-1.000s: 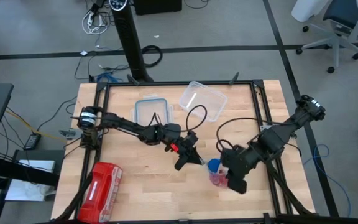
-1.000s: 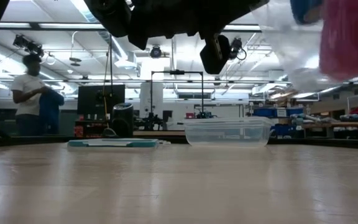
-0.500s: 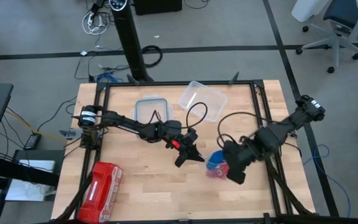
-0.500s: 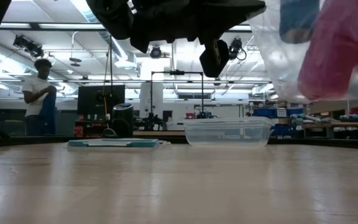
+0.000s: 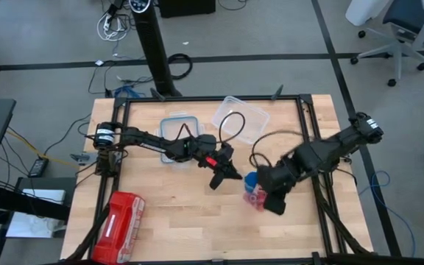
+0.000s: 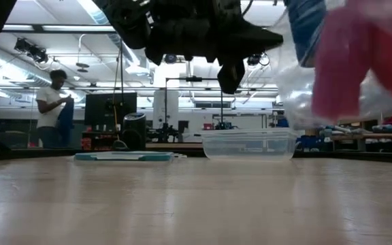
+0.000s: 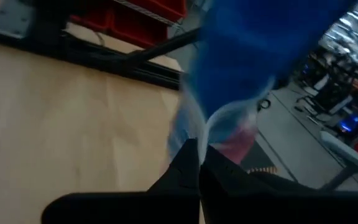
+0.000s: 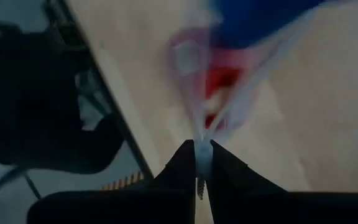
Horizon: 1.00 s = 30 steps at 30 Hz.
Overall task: Roll bandage
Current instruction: Put the blue bandage into the transparent zip bag
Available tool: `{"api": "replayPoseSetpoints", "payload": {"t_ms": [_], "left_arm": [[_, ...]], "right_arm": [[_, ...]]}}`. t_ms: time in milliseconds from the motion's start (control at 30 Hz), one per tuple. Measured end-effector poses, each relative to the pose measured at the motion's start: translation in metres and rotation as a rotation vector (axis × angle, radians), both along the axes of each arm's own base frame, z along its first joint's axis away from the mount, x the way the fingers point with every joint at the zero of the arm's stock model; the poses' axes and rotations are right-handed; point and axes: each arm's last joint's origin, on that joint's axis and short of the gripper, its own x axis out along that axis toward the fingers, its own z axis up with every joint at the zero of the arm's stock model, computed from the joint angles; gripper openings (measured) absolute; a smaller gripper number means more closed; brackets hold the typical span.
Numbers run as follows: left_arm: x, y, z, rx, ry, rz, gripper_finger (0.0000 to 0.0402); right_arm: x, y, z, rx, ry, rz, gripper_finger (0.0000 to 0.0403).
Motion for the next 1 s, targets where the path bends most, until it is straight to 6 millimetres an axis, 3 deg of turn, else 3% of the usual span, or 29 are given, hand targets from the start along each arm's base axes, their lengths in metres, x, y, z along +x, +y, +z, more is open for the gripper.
{"api": "replayPoseSetpoints", "payload": {"t_ms": [167, 267, 433, 533, 633, 800, 1000], "left_arm": [[0.0, 0.0, -0.001, 0.002, 0.021, 0.04, 0.0], [0.001, 0.009, 0.0, -0.033, 0.025, 0.076, 0.0], [0.0, -0.001, 0.005, -0.058, -0.009, -0.028, 0.0], [0.001, 0.009, 0.004, -0.047, 0.004, 0.052, 0.0], [0.001, 0.007, 0.006, -0.045, -0.021, 0.037, 0.0], [0.001, 0.006, 0.007, -0.042, -0.022, 0.028, 0.0], [0.002, -0.001, 0.011, -0.026, -0.06, -0.004, 0.0]], "right_arm": [[-0.007, -0.017, -0.001, -0.088, 0.113, -0.14, 0.0018], [0.012, -0.008, 0.003, 0.001, -0.078, -0.017, 0.0017], [-0.002, -0.024, 0.004, -0.08, 0.085, -0.103, 0.0019], [0.01, -0.017, 0.005, 0.001, -0.032, -0.02, 0.002], [0.002, -0.023, 0.002, -0.067, 0.051, -0.072, 0.0018], [0.017, -0.014, 0.002, -0.023, -0.089, 0.094, 0.0019], [0.023, -0.029, 0.001, -0.143, -0.125, 0.032, 0.002]]}}
